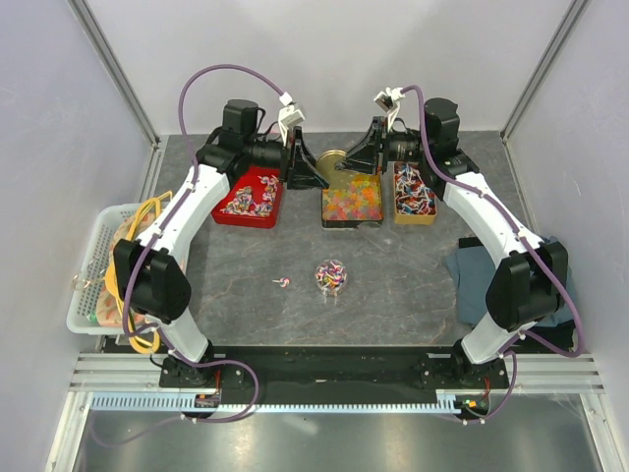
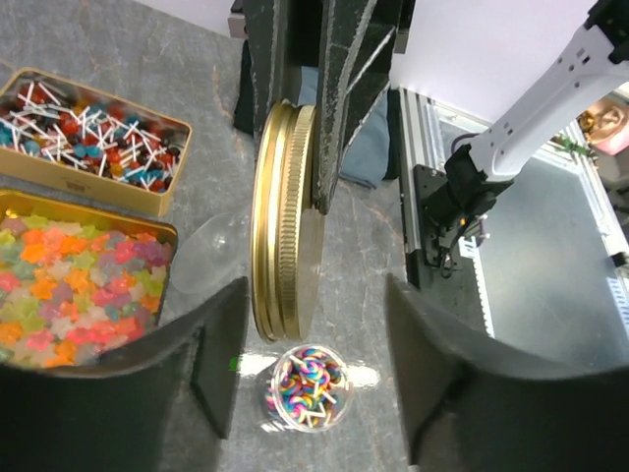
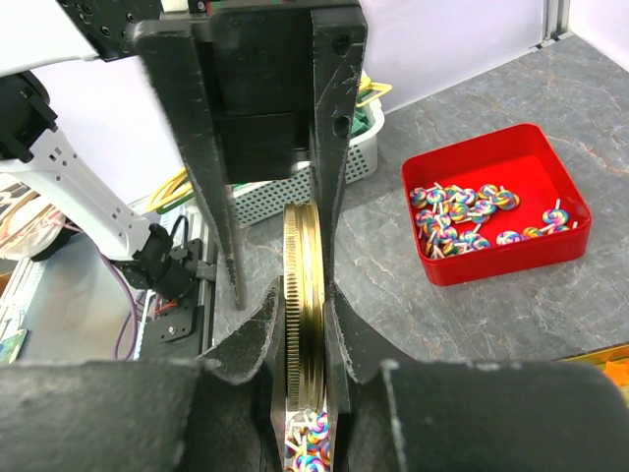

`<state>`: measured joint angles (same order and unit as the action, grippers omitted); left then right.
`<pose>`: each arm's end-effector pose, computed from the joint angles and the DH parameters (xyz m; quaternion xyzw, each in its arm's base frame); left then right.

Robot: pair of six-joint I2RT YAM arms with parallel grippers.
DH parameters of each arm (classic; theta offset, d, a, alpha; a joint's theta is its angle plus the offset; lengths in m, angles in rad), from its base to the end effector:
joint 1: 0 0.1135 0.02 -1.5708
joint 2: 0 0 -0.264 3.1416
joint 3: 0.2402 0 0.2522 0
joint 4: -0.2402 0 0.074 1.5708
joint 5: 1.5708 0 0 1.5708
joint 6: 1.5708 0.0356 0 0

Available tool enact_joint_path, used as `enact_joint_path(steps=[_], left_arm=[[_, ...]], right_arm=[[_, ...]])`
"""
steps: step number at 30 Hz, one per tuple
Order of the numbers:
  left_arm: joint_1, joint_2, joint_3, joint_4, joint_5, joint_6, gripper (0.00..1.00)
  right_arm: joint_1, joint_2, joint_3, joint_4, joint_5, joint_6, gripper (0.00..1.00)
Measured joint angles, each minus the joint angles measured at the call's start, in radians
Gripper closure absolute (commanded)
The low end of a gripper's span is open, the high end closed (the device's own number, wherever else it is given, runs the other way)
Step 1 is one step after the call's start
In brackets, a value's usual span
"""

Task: Pack the candies
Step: Adjust the bottle lid.

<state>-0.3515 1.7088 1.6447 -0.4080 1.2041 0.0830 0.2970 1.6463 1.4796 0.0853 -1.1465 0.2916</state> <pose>0.3471 -0.1627 0.3797 0.4403 0.6226 -0.5363 0.3618 0.3537 0.1422 0.3881 -0.3692 0.6168 0.5468 0.4292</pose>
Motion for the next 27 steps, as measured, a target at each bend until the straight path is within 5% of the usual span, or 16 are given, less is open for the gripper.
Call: enact_joint_path(steps=[10,16,22,27], left_arm=[[-0.005,0.018,-0.006,0.024,0.009,-0.019,0.9],[-0.005,0.018,-0.01,0.029,0.026,-0.028,0.98],[-0.005,0.019,-0.016,0.032,0.055,-0.035,0.98],[-0.008,0.019,-0.032,0.046,0.084,-0.035,0.98]], right_arm=[[0.0,0.0,0.0,-0.008,-0.025,0.007,1.0],[0.0,0.0,0.0,-0.013,-0.035,0.008,0.99],[-0.001,0.0,0.0,-0.019,-0.051,0.008,0.72],[-0.019,0.0,0.0,-0.038,-0.04,0.01,0.27]])
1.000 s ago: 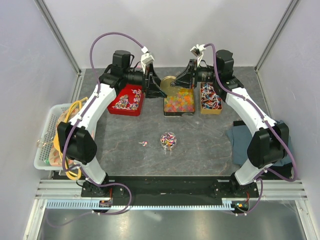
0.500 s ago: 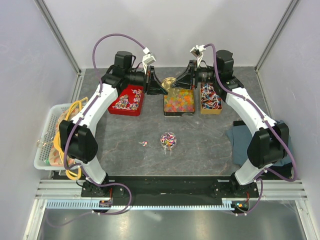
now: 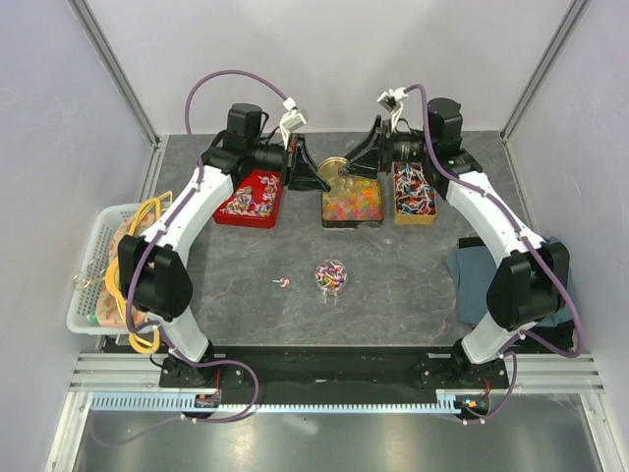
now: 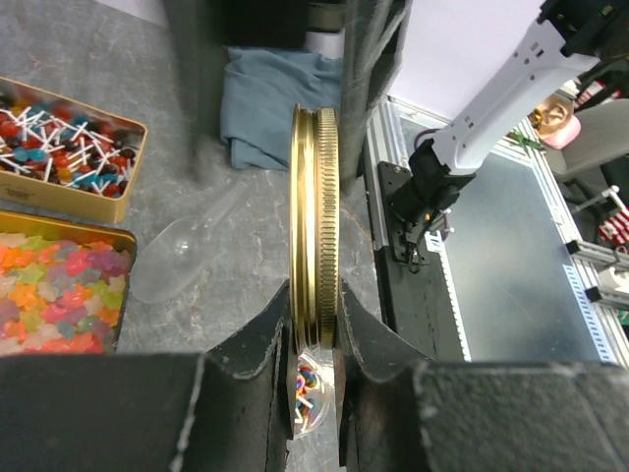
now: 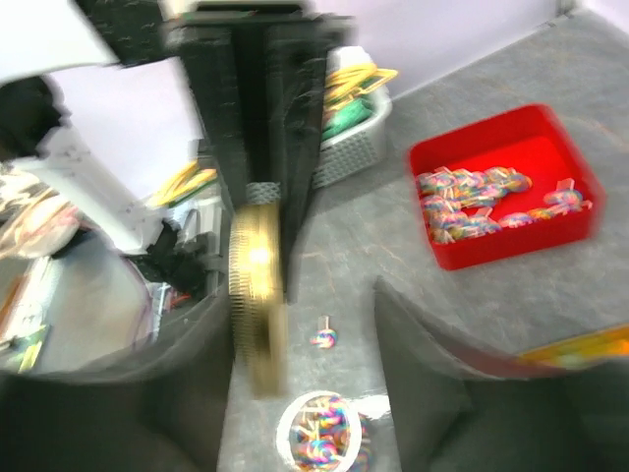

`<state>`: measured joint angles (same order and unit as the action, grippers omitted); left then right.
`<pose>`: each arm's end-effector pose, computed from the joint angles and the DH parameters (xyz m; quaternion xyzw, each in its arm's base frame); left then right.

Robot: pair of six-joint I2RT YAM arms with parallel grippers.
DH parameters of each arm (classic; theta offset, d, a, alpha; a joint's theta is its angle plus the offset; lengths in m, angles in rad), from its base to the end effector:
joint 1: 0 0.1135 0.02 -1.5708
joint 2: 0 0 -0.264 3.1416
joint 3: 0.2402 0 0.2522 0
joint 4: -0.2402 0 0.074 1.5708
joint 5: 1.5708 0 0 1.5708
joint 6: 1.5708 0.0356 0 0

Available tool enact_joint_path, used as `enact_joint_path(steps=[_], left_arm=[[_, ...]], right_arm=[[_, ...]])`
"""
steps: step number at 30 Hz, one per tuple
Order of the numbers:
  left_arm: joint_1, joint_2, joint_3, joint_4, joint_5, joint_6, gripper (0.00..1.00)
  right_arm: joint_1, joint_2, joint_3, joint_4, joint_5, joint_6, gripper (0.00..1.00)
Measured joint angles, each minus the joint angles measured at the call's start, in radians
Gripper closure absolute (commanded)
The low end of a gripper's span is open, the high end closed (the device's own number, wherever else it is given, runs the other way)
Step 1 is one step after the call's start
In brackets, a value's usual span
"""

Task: Pack the candies
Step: Adjust the bottle lid.

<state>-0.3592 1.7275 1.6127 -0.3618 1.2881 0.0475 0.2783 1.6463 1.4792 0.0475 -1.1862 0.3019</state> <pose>0.3493 -0.1677 0.3673 0.4438 0.6058 -0.5712 0.3314 0.3546 0.1356 0.3847 -0.3635 0.6247 0.5581 0.4077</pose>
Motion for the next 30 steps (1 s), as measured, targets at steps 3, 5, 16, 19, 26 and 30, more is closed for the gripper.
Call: enact_joint_path(steps=[3,5,16,19,26,30], left_arm=[[-0.003,0.0,-0.01,0.01,0.017,-0.006,0.98],[-0.003,0.0,-0.017,0.021,0.023,-0.022,0.98],[0.005,0.052,-0.019,0.228,0.082,-0.419,0.98],[0.009,0.074,-0.019,0.282,0.087,-0.509,0.98],[0.019,0.117,-0.021,0.383,0.115,-0.663,0.98],[0.021,0.121,-0.027,0.413,0.113,-0.695,0.98]], right_arm=[[-0.031,-0.003,0.0,-0.023,0.034,-0.025,0.15],[-0.042,-0.014,0.0,-0.067,0.066,-0.081,0.15],[0.085,-0.217,0.032,-0.491,0.457,-0.758,0.02],[0.156,-0.249,0.032,-0.566,0.546,-0.898,0.02],[0.28,-0.249,0.028,-0.644,0.776,-1.062,0.02],[0.306,-0.232,0.029,-0.639,0.846,-1.083,0.02]])
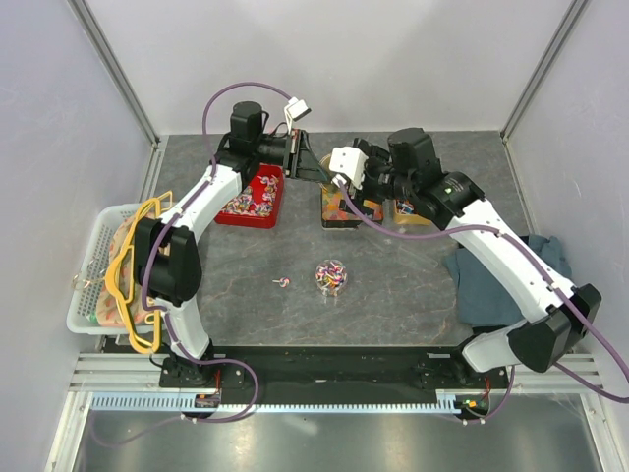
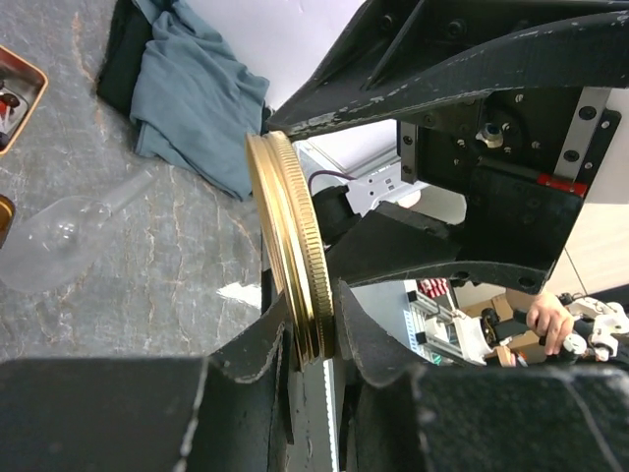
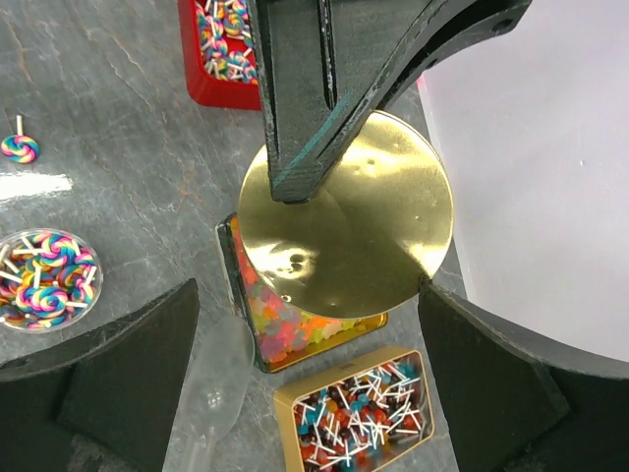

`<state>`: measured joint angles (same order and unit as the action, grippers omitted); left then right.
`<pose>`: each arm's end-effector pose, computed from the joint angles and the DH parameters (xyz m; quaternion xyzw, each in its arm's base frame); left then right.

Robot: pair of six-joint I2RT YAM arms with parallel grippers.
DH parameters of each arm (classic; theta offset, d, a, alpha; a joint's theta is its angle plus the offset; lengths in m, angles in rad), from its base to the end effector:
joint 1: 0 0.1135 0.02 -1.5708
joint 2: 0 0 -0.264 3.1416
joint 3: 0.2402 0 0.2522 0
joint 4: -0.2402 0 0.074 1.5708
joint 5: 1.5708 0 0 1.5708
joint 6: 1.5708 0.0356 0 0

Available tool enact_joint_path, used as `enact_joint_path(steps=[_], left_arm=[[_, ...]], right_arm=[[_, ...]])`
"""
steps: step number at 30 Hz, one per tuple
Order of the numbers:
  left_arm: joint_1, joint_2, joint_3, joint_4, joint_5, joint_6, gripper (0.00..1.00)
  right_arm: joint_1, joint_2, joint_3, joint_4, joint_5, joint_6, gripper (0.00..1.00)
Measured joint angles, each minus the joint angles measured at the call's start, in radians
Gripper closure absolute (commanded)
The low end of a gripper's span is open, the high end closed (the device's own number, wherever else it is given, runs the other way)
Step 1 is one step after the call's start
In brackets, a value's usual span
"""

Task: Pack the candies
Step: Adjust the bottle lid.

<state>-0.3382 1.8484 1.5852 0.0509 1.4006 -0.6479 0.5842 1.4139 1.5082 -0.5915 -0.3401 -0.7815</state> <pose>0.3871 -0.1734 0.3447 0.3082 0.6502 -0.6691 0.1858 0.2533 0.1817 0.4058 -0.6016 0.6024 0.0951 0.5159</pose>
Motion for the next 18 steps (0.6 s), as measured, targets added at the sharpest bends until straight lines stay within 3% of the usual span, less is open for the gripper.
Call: enact_joint_path(steps=[18], left_arm=[[0.0,0.0,-0.023,0.031,-0.001,-0.013,0.98]], right_arm=[[0.003,0.068,0.104,0.011,0.026,0.035,0.02]])
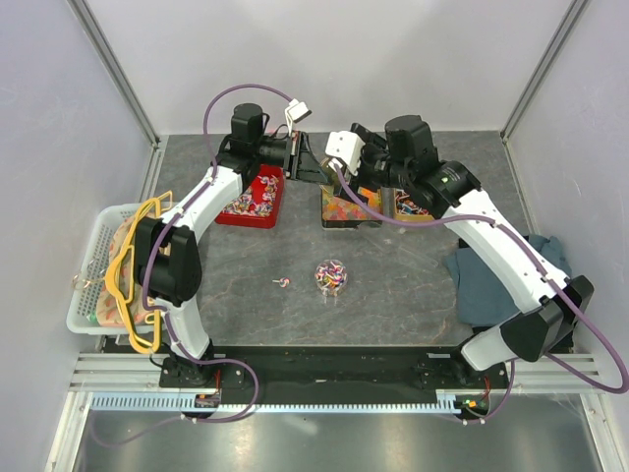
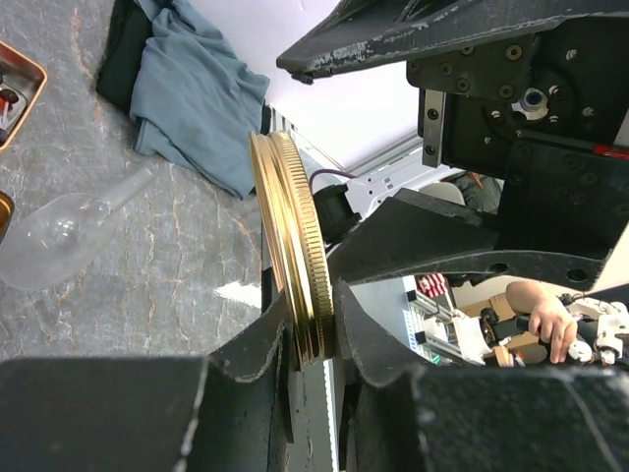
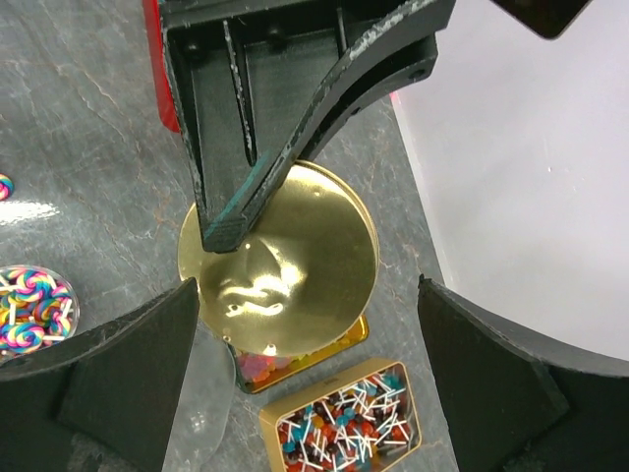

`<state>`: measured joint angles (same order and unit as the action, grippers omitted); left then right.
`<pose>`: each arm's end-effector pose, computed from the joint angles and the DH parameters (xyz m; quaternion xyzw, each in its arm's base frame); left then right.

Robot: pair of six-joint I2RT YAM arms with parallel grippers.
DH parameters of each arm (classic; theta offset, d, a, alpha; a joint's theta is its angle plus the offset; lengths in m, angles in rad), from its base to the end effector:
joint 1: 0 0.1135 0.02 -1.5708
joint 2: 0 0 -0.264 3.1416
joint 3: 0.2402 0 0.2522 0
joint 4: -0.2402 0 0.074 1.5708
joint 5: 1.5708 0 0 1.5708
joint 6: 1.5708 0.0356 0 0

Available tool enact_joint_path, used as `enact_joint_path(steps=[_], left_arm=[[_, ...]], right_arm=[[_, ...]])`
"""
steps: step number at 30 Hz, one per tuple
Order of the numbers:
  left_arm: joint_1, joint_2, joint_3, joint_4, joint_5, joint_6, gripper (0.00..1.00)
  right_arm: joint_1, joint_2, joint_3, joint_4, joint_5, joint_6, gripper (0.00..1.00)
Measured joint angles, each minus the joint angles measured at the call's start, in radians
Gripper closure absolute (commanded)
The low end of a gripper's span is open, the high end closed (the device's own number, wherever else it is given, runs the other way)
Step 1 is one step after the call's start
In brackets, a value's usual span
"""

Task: Pack the candies
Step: Adjust the bottle lid.

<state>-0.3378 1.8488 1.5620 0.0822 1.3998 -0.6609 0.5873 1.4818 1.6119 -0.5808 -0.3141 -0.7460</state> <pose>0.3872 -0.1732 0.3393 0.3059 0.6509 -0.6698 0.1846 0.2676 0.1913 0.4207 -0.5827 0.6063 0.0905 0.5335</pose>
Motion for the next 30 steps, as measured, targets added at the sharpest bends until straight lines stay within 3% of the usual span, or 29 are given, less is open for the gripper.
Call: enact_joint_path(steps=[30], left_arm=[[0.0,0.0,0.0,0.01,0.017,-0.005,0.98]], right_arm=[[0.0,0.038,-0.024,0.005,-0.016,0.009,0.02]])
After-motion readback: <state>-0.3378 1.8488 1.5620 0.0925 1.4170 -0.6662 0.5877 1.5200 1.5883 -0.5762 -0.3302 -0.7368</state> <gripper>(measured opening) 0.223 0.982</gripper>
